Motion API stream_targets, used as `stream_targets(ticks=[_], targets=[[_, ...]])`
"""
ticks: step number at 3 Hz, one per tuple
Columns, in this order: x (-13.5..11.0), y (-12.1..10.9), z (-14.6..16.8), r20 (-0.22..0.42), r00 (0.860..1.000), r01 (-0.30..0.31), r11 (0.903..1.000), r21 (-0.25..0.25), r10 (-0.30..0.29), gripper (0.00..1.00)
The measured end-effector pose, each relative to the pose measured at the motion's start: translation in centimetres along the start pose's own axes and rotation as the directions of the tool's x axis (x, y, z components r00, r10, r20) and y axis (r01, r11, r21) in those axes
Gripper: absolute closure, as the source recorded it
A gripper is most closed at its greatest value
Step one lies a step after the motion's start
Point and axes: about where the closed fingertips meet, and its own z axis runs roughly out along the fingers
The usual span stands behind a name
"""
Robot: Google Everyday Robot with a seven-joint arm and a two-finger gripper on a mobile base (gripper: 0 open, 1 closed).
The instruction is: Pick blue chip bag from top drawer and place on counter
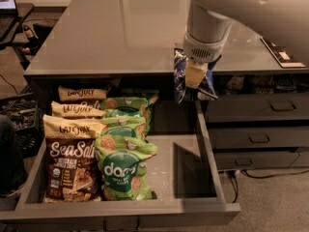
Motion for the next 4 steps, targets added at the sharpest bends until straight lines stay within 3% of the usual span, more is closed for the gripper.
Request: stream_targets(ticks=[2,4], targets=[[-2.6,-6.2,1.8,0.046,0.998,0.048,0.9987,0.018,-0.049,1.00],[-8.6,-10.9,6.0,0.102,0.983,0.159,0.9869,-0.027,-0.155,1.00]])
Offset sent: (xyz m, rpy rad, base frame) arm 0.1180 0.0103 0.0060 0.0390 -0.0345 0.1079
